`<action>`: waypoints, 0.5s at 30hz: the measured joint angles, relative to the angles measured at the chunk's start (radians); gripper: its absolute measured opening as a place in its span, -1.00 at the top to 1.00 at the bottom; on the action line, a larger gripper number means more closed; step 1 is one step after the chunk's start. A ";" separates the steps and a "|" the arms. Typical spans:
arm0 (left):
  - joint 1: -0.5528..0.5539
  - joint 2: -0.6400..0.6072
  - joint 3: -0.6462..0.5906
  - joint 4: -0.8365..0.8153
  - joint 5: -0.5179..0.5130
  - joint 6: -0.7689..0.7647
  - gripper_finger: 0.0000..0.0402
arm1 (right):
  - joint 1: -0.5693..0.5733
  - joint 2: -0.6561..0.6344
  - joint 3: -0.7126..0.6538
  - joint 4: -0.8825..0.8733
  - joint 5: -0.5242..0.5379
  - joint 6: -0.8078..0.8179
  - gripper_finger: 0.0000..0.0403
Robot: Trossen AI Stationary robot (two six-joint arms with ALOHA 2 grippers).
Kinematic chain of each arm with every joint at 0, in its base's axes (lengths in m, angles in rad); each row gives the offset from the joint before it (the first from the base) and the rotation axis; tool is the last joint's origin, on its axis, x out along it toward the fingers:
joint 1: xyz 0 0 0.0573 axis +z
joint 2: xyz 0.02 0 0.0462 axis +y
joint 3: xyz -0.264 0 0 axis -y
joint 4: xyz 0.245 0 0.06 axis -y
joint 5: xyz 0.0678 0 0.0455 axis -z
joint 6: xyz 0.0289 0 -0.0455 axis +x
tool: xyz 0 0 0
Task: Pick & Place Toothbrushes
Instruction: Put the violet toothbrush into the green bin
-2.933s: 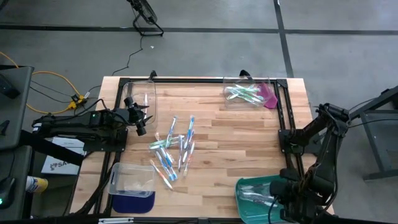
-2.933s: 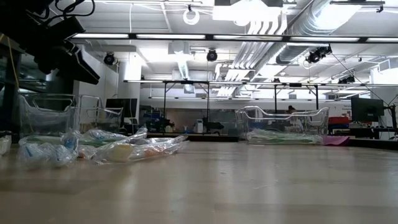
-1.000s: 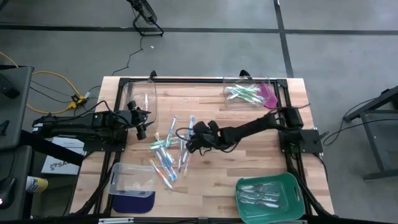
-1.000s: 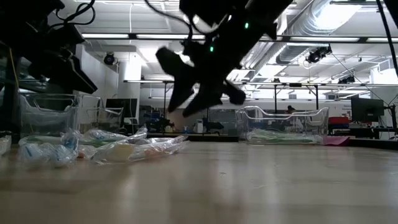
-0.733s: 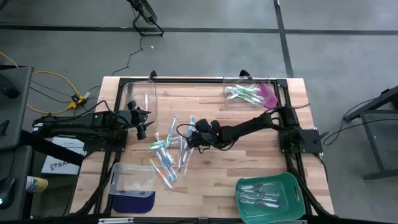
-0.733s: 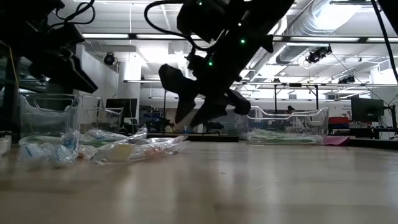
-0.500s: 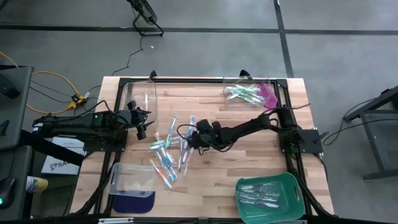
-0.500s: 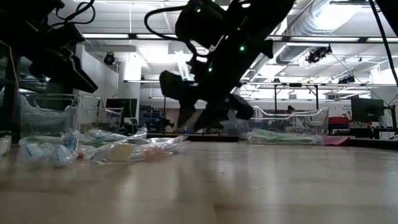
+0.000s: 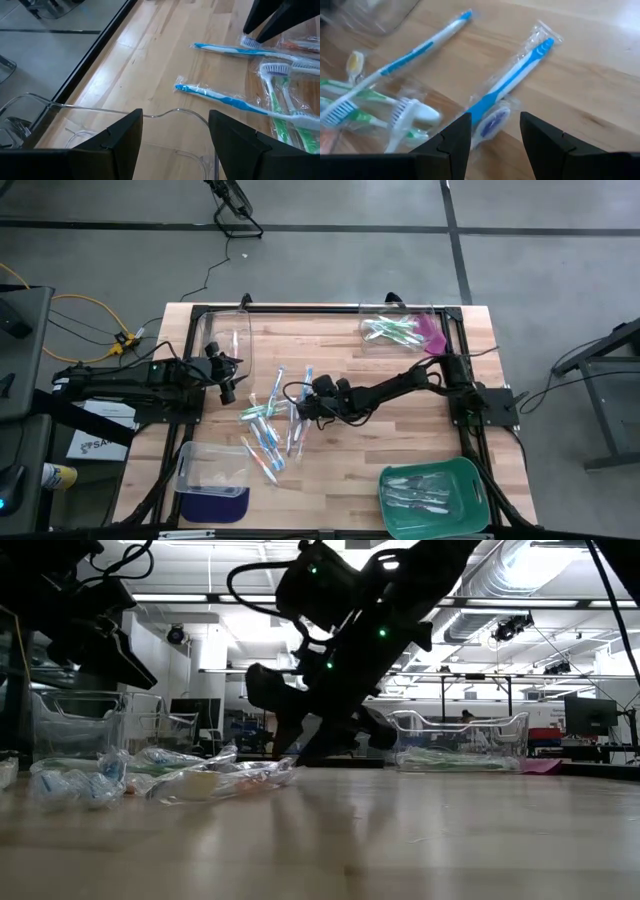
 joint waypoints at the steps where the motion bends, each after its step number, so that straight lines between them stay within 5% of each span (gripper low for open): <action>1: 0.000 0.000 0.000 0.000 0.000 0.000 -0.10 | -0.001 0.001 0.000 -0.004 -0.006 -0.008 0.19; 8: 0.000 0.000 0.000 0.000 0.001 -0.008 -0.10 | -0.002 0.003 0.000 -0.006 -0.010 -0.044 0.28; 15: 0.000 0.000 0.000 0.000 0.001 -0.008 -0.10 | -0.013 0.003 0.000 -0.005 -0.035 -0.101 0.66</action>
